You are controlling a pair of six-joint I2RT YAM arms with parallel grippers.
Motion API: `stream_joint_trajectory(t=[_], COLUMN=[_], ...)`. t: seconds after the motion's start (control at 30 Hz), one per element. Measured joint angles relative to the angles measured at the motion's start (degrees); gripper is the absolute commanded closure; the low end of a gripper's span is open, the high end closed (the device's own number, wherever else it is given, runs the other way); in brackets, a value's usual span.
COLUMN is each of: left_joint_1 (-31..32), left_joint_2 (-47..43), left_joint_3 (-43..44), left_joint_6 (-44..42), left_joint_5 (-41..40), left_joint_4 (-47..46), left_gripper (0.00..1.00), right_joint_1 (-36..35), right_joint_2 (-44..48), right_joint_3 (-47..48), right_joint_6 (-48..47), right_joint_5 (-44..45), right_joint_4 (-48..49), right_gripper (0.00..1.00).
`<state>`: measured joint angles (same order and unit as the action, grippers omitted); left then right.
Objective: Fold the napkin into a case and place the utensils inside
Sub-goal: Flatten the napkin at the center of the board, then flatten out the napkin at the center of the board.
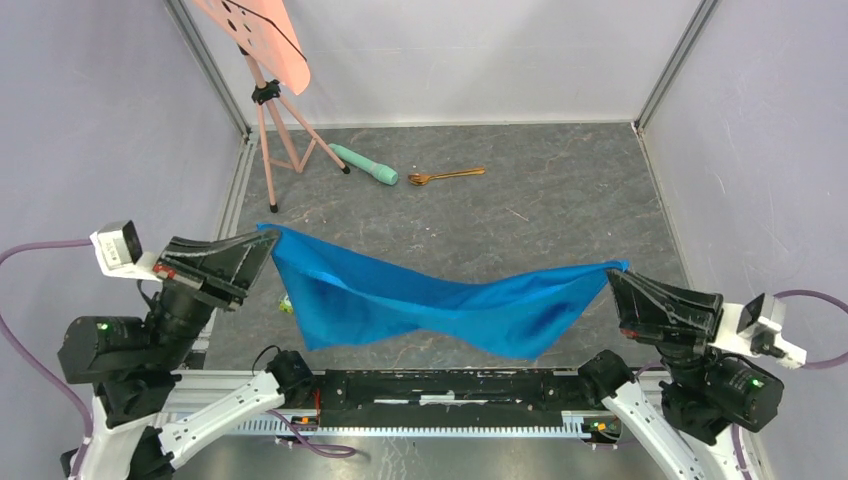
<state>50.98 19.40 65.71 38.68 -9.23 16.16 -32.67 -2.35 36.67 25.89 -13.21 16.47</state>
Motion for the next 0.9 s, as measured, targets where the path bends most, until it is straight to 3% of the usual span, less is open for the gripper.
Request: stream_joint_trajectory(t=[0.17, 0.33, 0.43, 0.53, 0.63, 0.9], left_joint_1=[0.00, -0.31, -5.46, -15.69, -23.12, -32.81], left_joint_2=[4.44, 19.41, 29.46, 37.51, 42.91, 60.83], left_joint_3=[-2.08, -3.82, -4.33, -6.54, -9.11, -9.35], left_joint_6=[-1.22, -0.61, 0.46, 2.47, 4.52, 8.24], left_joint_5=[-12.07, -33.40, -38.07, -35.12, -28.52, -10.43], left_joint_4=[-0.07, 4.31, 6.40, 5.81, 2.12, -7.78], left_gripper=[0.98, 0.98, 0.98, 0.98, 0.98, 0.98], right_joint_1=[0.68, 0.72, 0.94, 2.27, 5.07, 11.80], right_joint_2=[-5.97, -22.14, -33.07, -43.19, -50.60, -70.44], right_joint_3=[1.31, 2.32, 0.90, -0.66, -3.52, -4.63], right_joint_6=[-1.75, -4.68, -8.50, -11.61, -13.03, -14.19], right_joint_5=[13.03, 34.75, 45.38, 50.84, 50.49, 46.29], right_joint_4=[-2.58, -7.69, -7.37, -5.29, 0.44, 12.20], right_gripper=[0.99, 1.00, 1.00, 1.00, 1.00, 1.00])
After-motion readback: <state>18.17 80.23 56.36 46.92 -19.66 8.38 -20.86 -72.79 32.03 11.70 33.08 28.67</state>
